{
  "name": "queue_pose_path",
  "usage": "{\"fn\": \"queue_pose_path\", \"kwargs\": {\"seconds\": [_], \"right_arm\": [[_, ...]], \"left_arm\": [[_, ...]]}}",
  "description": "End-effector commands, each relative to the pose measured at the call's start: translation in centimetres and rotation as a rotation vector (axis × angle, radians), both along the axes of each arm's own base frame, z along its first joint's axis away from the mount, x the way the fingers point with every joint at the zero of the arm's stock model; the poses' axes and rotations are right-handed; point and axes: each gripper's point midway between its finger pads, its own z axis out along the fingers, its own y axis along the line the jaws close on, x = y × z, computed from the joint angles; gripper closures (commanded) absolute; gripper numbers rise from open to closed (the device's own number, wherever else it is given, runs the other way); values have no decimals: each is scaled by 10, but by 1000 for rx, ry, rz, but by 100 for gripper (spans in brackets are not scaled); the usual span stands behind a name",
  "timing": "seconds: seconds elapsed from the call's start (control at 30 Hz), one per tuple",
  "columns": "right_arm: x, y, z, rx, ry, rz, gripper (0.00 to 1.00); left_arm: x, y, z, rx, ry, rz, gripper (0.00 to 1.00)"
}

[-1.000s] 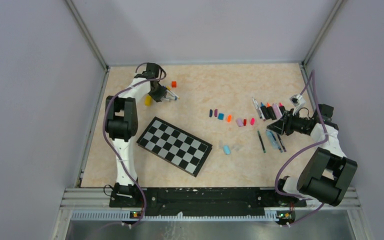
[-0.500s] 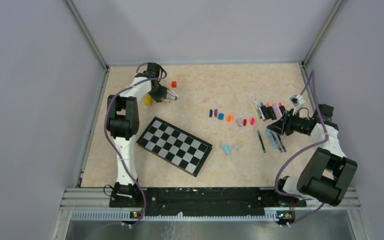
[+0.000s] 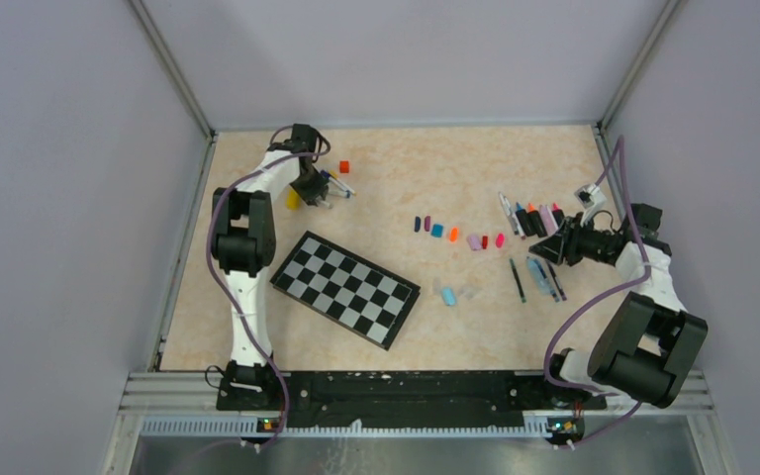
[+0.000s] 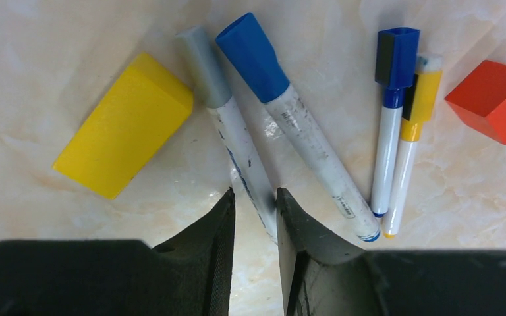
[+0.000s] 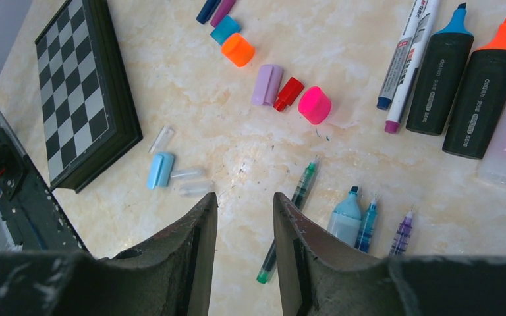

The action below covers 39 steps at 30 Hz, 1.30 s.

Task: Open the pen caps
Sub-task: Pick up the pen from the center of the board.

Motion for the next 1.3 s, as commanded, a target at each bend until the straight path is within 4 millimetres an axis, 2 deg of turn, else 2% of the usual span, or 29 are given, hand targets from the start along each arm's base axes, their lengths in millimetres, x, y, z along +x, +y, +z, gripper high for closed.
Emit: {"fn": "queue_pose_path", "kwargs": {"seconds": [0.0,0.17,0.33,0.47,0.63,0.77,0.83,1.0,1.13,1.27], "right_arm": [[10,-2,14,-23,-68,24,64],[9,-2,15,-23,-71,25,64],[9,-1,16,-23,-76,27,64],[9,-1,17,-24,-77,27,64],[9,-1,18,-23,-78,27,64],[9,-1,17,-25,-78,27,64],[9,-1,18,-24,-79,28,64],[9,-1,18,-23,-81,28,64],[8,-1,19,-23,-80,29,64],[8,0,19,-21,-81,30,64]], "left_arm": [[-5,13,6,64,30,-22,69],[-16,19,6,99,56,-57,74],[-24,17,-2,111,70,-154,76],[-30,23,-14,151,115,-223,75],[-40,33,-30,201,194,-260,69],[-47,33,-39,192,234,-274,70],[-49,33,-41,190,241,-275,72],[-52,33,-39,190,242,-277,87],[-51,34,-30,194,222,-271,95],[-52,35,-18,200,194,-261,99]]}}
